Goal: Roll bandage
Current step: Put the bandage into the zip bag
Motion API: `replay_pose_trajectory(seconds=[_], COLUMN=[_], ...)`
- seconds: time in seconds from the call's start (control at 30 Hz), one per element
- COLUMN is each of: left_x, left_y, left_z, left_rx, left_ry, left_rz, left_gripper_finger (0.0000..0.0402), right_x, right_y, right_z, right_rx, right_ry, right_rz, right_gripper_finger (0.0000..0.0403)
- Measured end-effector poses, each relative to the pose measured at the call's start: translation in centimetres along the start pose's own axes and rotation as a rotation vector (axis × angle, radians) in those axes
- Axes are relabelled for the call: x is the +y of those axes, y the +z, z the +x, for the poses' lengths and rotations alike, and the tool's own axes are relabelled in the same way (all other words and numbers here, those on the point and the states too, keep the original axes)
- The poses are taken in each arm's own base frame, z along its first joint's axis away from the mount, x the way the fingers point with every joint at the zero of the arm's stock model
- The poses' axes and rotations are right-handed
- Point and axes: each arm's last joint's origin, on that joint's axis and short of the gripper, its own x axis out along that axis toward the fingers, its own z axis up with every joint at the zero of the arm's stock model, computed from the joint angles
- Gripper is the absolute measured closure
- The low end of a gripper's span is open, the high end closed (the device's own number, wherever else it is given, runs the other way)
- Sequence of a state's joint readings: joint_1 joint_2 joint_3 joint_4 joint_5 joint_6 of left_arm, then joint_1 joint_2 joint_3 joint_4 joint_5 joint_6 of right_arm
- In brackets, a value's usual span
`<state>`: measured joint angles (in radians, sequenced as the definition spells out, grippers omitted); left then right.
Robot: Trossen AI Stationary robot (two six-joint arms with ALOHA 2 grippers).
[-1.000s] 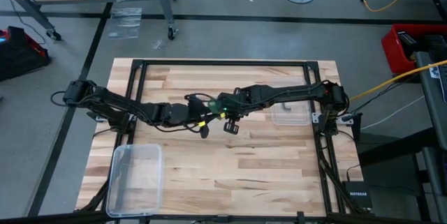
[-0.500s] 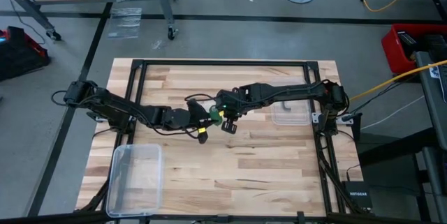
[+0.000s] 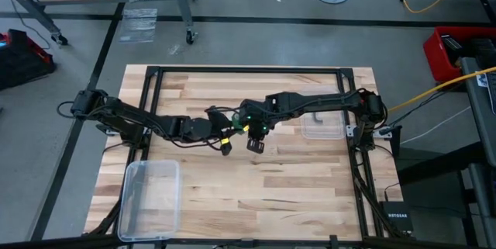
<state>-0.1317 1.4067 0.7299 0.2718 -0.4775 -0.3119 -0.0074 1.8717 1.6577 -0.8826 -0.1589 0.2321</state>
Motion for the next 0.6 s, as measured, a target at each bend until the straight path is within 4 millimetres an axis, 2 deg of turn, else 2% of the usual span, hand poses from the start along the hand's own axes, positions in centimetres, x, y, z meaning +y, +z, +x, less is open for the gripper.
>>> replay_pose_trajectory(seconds=[0.6], left_x=[0.16], left_y=[0.7], left_z=[0.26], left_rx=[-0.074], left_ry=[-0.002], left_rz=[-0.066], left_gripper_finger=[0.0316], right_x=[0.22], right_y=[0.39], right_z=[-0.18], right_rx=[-0.04], right_ry=[0.044], right_rz=[-0.009], right_gripper_finger=[0.0402])
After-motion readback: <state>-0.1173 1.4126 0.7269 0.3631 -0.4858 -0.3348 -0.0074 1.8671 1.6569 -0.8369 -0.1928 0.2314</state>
